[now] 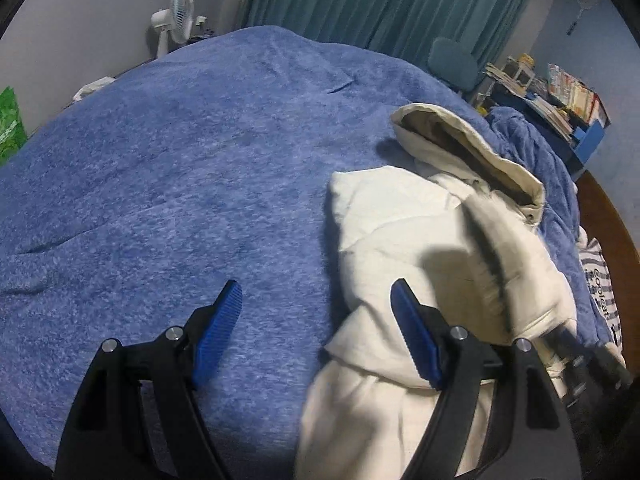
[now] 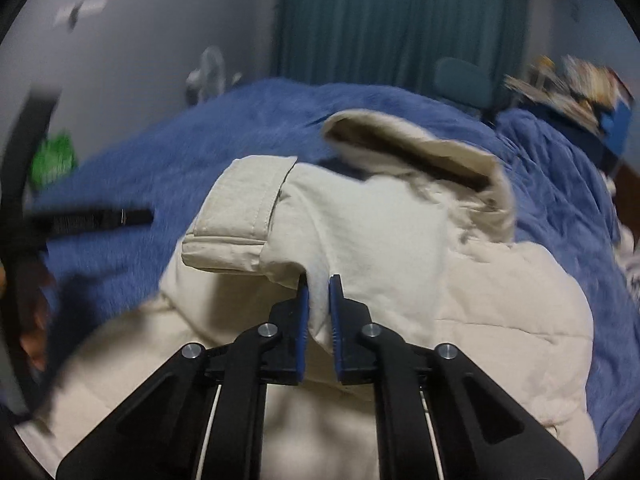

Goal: Fold large clothes
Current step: 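Grasp the folded sleeve cuff with the right gripper and tuck it flat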

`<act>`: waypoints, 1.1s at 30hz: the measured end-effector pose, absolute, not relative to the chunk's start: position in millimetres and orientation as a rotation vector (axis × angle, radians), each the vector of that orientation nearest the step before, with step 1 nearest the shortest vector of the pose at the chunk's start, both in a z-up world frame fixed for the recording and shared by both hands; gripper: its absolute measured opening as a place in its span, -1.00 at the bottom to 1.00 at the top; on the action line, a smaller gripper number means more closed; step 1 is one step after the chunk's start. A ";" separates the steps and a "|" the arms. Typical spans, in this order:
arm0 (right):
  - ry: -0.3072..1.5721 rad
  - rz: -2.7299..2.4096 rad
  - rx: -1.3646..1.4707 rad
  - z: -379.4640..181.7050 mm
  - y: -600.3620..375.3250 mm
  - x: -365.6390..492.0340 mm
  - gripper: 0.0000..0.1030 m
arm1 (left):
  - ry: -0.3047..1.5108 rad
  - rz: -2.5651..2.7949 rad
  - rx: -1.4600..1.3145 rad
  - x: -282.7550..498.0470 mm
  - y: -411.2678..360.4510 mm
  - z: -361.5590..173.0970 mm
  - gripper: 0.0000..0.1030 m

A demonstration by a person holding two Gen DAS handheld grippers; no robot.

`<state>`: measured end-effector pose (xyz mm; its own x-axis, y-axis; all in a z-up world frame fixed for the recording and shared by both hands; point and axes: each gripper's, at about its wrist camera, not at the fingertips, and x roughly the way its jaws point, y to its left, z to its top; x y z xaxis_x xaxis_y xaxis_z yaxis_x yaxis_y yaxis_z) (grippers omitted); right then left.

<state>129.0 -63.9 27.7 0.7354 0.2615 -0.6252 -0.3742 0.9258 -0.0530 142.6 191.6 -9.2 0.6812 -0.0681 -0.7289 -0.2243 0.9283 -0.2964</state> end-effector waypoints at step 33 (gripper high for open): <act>0.747 0.246 0.594 -16.0 -306.0 182.4 0.52 | 0.894 0.003 -0.109 168.1 94.6 -40.4 0.41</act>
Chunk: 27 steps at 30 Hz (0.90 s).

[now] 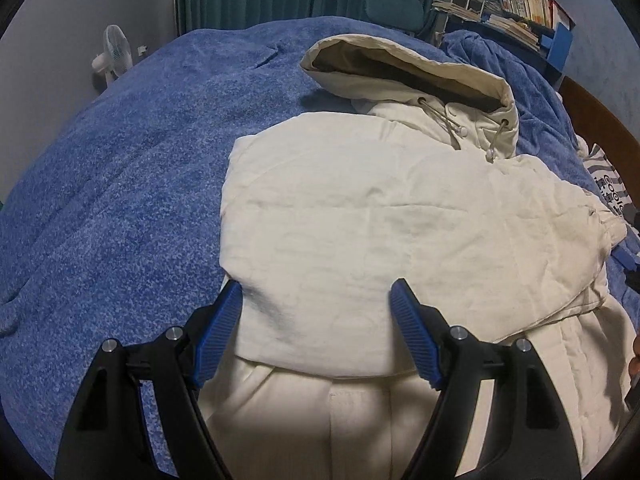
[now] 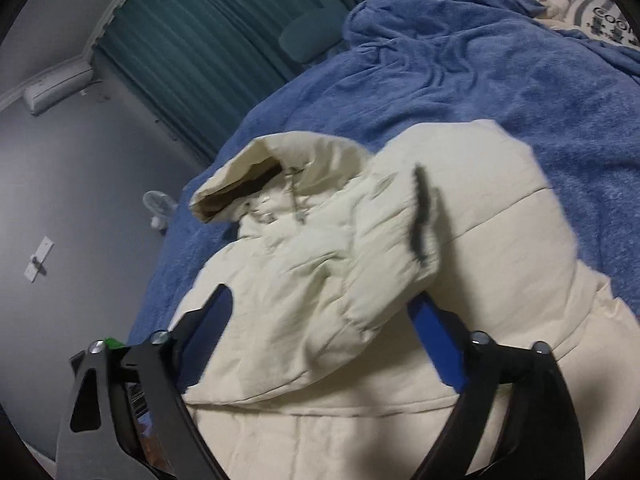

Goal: Fold large clothes
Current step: 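Grasp the folded sleeve cuff with the right gripper and tuck it flat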

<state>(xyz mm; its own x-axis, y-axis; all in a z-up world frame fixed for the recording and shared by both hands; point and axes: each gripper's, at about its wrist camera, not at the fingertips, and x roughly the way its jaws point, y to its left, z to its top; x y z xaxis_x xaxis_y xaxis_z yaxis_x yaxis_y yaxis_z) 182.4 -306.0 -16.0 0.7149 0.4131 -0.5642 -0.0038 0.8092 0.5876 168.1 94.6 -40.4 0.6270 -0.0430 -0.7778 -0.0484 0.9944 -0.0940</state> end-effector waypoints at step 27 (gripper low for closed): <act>0.930 -0.010 0.625 -75.2 -345.4 177.5 -0.50 | 0.909 -0.012 -0.058 169.1 87.0 -49.7 0.46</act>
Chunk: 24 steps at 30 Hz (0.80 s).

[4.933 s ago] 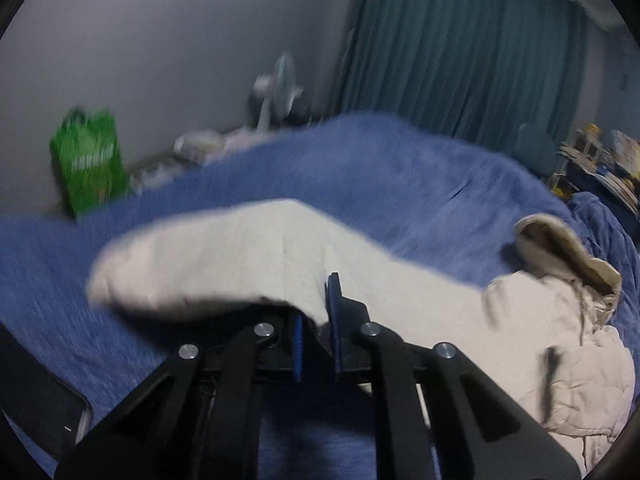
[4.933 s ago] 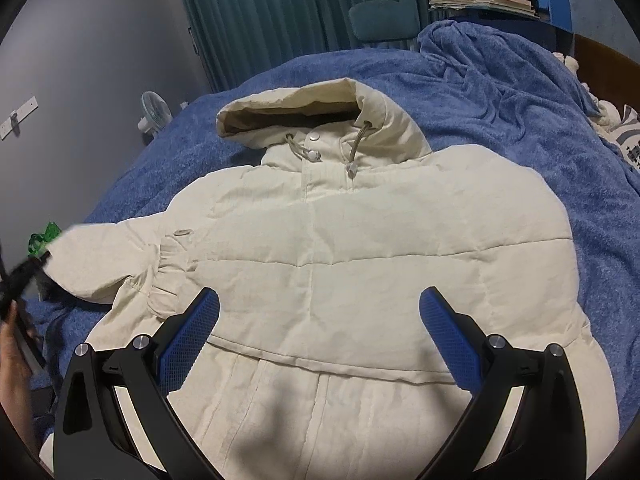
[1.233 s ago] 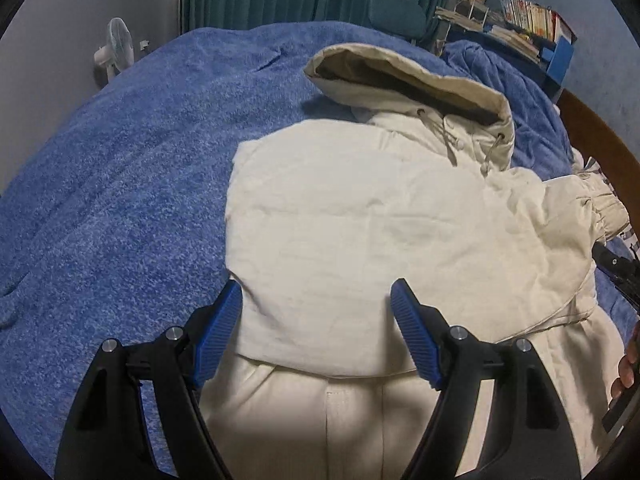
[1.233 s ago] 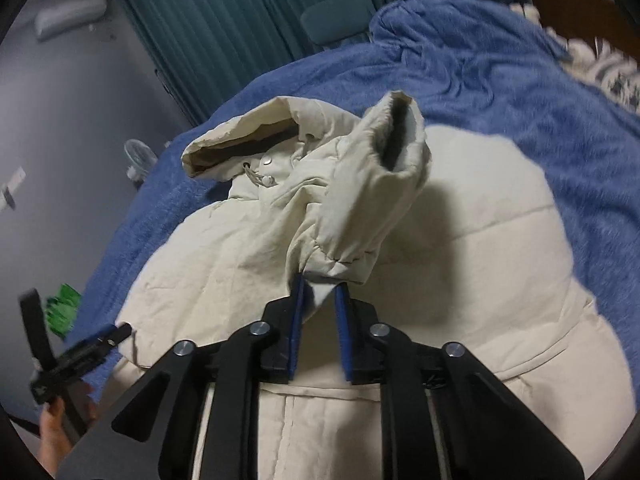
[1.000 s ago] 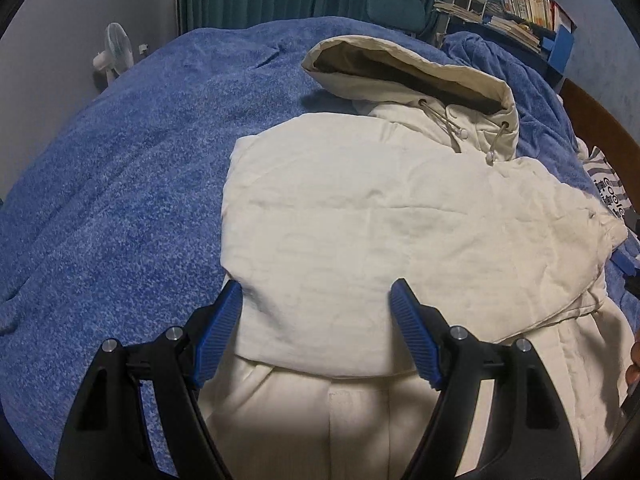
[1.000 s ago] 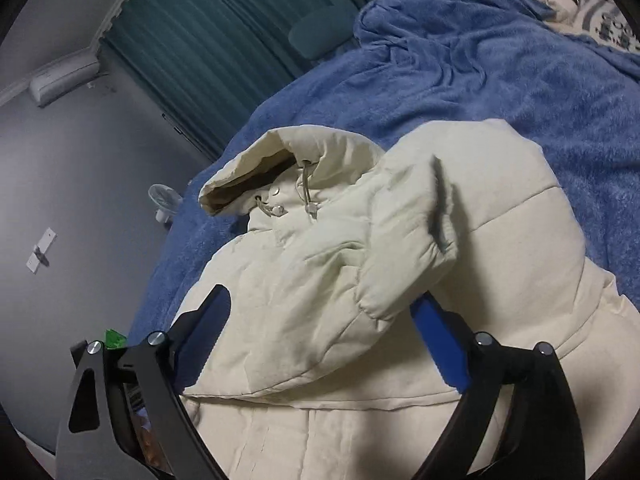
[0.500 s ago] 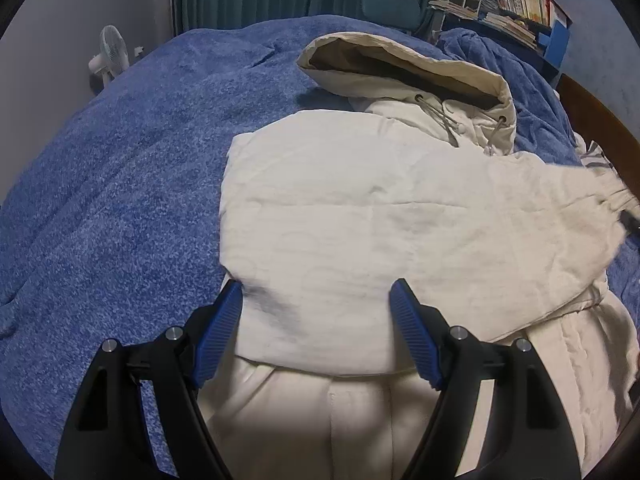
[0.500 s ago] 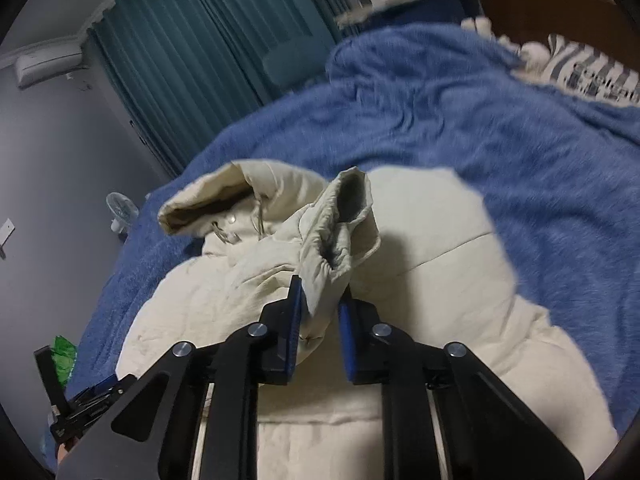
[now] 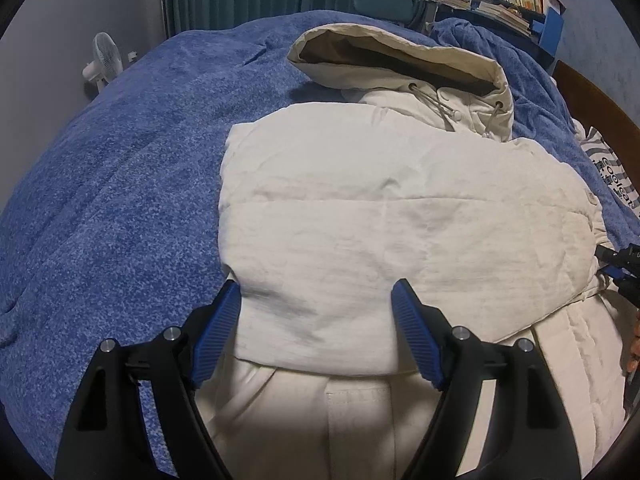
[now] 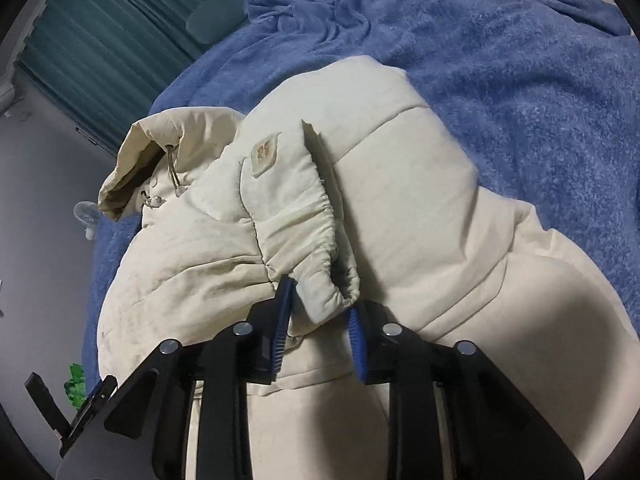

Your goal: Fold large clothes

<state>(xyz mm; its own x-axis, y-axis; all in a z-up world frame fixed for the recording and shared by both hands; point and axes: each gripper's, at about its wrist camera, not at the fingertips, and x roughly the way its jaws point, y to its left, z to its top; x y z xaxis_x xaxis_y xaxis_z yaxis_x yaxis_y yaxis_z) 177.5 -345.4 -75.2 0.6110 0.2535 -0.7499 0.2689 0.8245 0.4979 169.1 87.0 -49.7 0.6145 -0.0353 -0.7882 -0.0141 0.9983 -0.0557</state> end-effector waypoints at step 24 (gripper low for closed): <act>0.884 0.024 0.135 -40.7 -283.4 193.5 -0.05 | 0.889 -0.032 0.014 167.5 68.1 -57.8 0.60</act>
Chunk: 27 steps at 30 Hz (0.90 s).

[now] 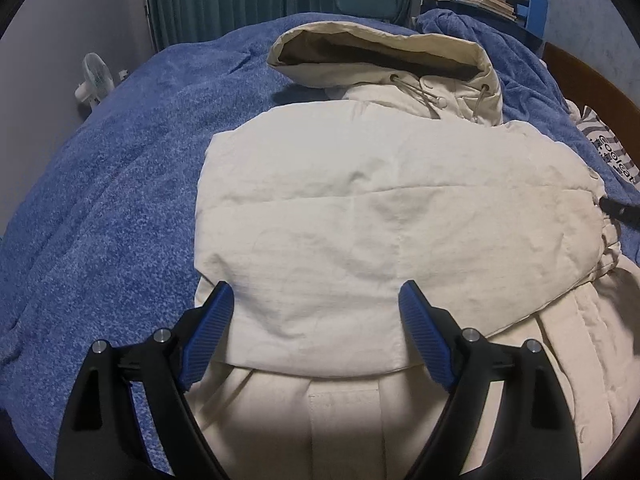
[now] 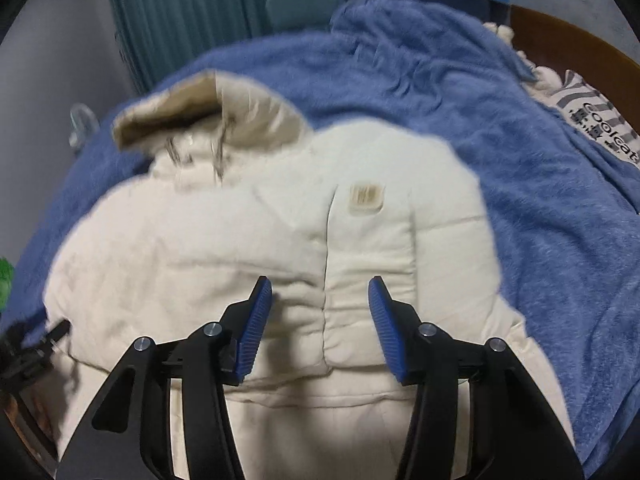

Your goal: Fold large clothes

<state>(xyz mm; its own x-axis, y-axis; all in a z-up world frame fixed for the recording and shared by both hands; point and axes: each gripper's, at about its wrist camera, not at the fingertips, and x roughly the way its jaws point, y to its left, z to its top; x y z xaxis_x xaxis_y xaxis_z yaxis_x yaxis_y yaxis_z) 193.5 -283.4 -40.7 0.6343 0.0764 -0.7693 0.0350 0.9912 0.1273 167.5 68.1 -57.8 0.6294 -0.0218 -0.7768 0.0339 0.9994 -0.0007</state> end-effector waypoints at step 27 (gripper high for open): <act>0.896 0.029 0.029 -48.1 -271.3 245.5 0.22 | 0.954 -0.070 0.066 254.3 53.3 -43.0 0.68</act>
